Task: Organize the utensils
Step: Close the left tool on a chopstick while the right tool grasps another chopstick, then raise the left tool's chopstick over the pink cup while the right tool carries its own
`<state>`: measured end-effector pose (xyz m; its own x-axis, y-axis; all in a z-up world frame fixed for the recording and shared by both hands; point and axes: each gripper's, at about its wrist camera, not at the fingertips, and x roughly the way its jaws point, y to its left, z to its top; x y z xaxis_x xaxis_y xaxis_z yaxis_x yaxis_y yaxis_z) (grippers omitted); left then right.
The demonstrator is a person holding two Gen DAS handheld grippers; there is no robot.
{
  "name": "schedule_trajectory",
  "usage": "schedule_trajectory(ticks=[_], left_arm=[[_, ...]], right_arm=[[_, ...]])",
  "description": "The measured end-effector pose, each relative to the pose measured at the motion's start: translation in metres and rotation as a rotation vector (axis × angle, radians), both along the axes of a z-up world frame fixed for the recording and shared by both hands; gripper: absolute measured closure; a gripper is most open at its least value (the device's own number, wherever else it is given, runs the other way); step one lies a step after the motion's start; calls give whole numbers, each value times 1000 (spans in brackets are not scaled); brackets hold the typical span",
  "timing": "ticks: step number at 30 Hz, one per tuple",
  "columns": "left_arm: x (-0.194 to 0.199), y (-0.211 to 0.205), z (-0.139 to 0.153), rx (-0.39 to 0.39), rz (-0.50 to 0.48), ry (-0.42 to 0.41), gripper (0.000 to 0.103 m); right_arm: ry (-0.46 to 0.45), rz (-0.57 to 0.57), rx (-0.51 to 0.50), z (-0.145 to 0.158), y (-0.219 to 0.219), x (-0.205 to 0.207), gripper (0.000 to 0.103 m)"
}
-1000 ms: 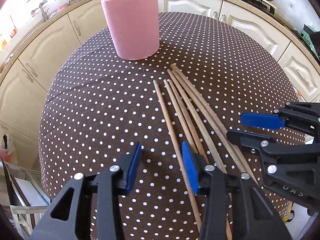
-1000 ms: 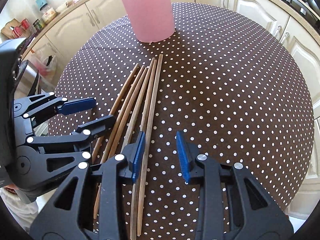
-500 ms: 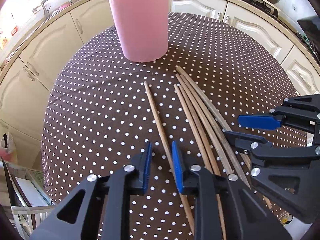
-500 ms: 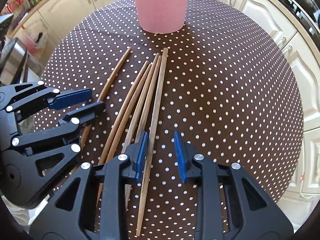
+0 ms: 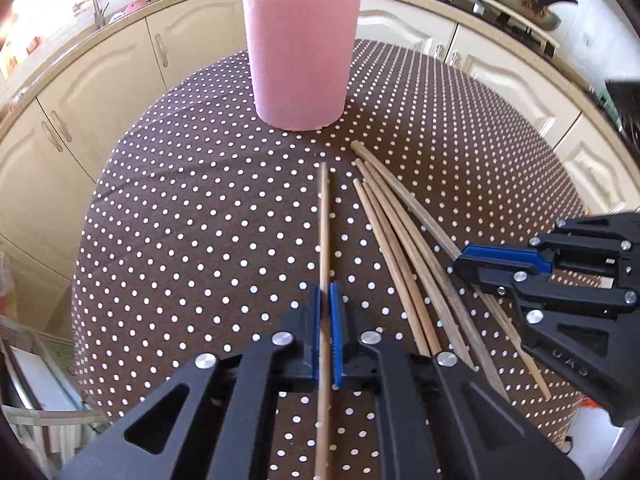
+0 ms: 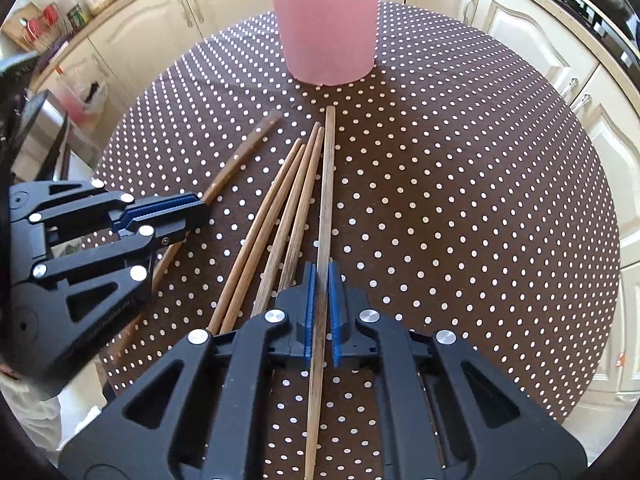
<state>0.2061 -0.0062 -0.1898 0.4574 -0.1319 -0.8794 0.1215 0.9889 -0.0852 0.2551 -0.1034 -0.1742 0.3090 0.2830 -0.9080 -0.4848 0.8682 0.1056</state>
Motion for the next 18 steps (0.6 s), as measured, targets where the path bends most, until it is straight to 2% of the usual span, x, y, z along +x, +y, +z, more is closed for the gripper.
schedule_trajectory(ticks=[6, 15, 18], left_arm=[[-4, 15, 15, -66, 19, -80, 98], [-14, 45, 60, -194, 81, -280, 98], [-17, 50, 74, -214, 112, -357, 98]], right_arm=[[-67, -29, 106, 16, -26, -10, 96], [-197, -100, 278, 49, -77, -26, 96], [-253, -126, 348, 63, -97, -24, 96]])
